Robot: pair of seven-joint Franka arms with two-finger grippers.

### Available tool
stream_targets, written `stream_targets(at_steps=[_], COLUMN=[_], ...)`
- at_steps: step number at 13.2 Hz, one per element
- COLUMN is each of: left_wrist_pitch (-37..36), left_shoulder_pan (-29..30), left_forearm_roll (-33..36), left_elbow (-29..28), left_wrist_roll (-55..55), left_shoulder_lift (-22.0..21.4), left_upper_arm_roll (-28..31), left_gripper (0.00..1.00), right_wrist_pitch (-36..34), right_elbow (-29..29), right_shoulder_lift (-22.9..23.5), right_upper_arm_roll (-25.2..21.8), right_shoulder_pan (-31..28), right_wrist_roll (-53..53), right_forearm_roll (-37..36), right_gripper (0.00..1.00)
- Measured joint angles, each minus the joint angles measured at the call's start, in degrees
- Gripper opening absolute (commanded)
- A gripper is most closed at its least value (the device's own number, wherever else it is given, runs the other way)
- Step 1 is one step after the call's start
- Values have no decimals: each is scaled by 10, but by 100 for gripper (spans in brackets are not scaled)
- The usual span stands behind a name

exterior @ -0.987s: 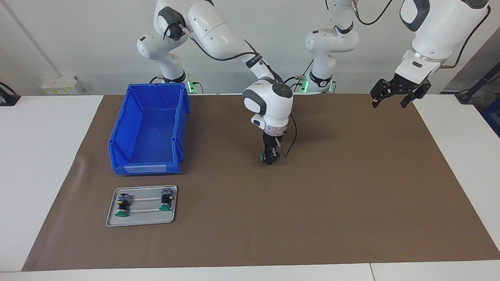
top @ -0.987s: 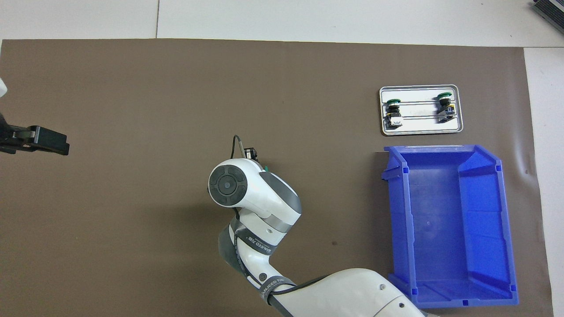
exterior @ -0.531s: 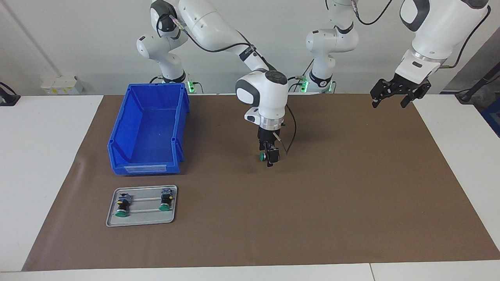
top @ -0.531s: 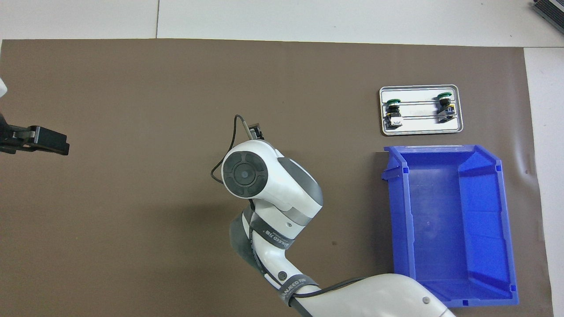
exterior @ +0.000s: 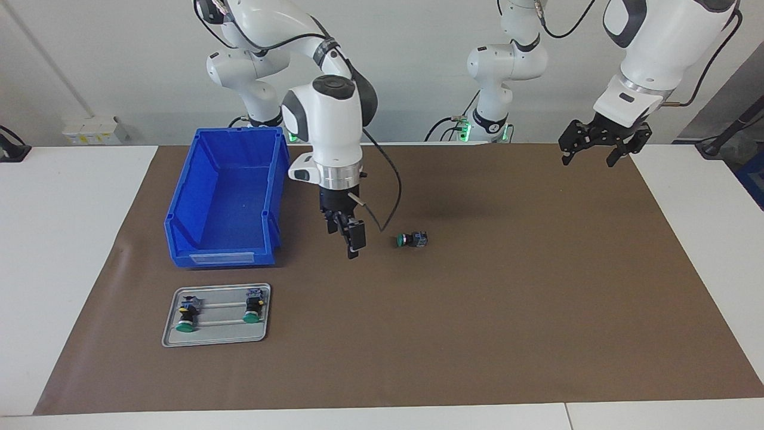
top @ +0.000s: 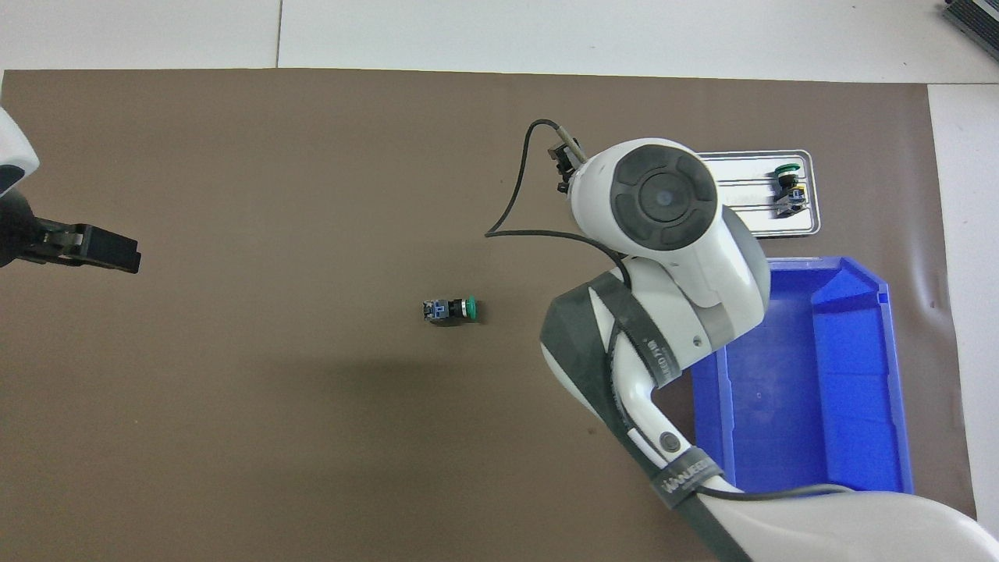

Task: Place and press button with both arms
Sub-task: 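Withdraw the right gripper while the left gripper reaches the button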

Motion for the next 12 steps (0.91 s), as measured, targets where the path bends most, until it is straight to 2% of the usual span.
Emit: stream_targets(at_steps=[4,7,10,12], left_wrist_pitch=[37,112,183,211], left_shoulder_pan=[-51,-106,-173,-207], left_forearm_roll=[-1,-4,-18,-26], left_elbow=[-28,-87,-143,-160], left_wrist_roll=[113,199,232,270], left_shoulder_lift=[-4,-15,-11,10], left_upper_arm_roll=[-4,-7,-9,-10], left_gripper=[100,100,100,100], right_wrist_pitch=[-34,-91,-166,-229], right_elbow=[-1,-1,-1,1], right_shoulder_lift=[-32,-68,-110,-145], right_upper_arm_roll=[-1,-2,-2,-2], right_shoulder_pan=[-98,-164,-197,-214], right_wrist_roll=[-250,-423,-543,-605], right_forearm_roll=[45,66,67,67], right_gripper=[100,100,100,100])
